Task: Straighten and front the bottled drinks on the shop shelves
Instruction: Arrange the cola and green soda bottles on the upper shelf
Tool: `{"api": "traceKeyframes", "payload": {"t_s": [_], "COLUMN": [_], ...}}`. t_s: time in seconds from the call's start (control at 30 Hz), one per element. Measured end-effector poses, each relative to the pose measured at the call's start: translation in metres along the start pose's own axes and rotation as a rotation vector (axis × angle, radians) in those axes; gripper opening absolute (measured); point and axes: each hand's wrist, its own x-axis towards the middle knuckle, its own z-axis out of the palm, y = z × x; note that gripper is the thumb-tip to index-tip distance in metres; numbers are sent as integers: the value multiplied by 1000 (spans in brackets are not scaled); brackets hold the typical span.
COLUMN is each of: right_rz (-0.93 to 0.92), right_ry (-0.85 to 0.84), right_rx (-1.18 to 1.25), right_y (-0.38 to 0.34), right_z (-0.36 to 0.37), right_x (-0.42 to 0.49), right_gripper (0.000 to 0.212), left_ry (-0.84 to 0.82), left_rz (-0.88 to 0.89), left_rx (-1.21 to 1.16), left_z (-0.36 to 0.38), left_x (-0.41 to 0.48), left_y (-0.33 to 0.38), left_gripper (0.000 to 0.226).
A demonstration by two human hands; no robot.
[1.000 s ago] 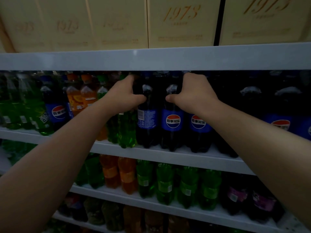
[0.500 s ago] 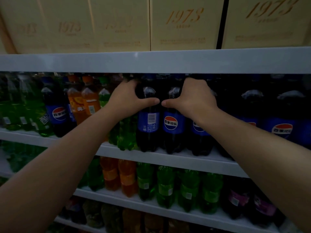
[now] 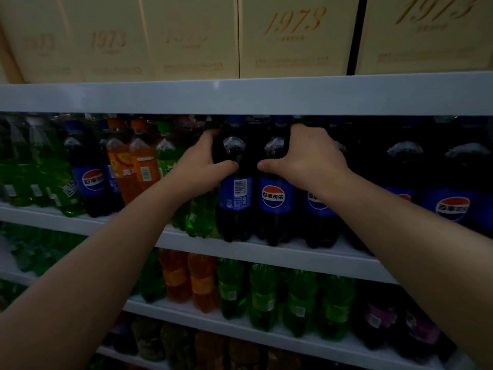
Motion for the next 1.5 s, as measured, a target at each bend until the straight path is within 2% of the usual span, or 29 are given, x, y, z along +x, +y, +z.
{"api": "traceKeyframes", "payload": {"t_s": [0.13,0.27,0.4,0.5,0.57,0.63,0.73,0.9,1.0,1.07,1.13,1.27,1.5], "right_rz": [3,-2,-9,-19,-19,-13,-3,-2,-32,-46,-59,-70,-78], "right_ry": [41,76,104,99,85,68,55,39,37,22,-11,-31,-32], "right_rx": [-10,-82,-77,-73,-79,-86,-80,-61,-62,-50,-44,-40,-52], "right_y": [-1,-4,-3,-2,-1,-1,-2,-4,-3,-1,0,1,1], "right_z": [0,2,4,5,7,6,2,1,2,2,1,-2,-2], "right_x": [-2,-2,-1,-2,-2,-2,-2,-3,-3,-4,-5,-4,-3], "right_gripper": [66,70,71,72,74,76,75,72,75,71,66,70,69], "left_ry": [53,176,157,23,-35,-3,132,308,202,79,44,105,255], "left_rz": [-8,50,50,114,139,109,77,74,103,109,119,124,179], "left_rx": [-30,160,349,251,170,148,153,294,353,317,264,215,328], "left_z": [-2,9,11,3,-2,-3,6,25,24,22,21,21,42], "left_x": [-2,-6,-7,-7,-6,-6,-11,-18,-23,-26,-28,-32,-38], "left_y": [1,6,7,6,5,5,6,10,4,1,-2,-3,-4], "left_gripper": [78,92,93,80,79,87,93,101,106,113,119,117,108]}}
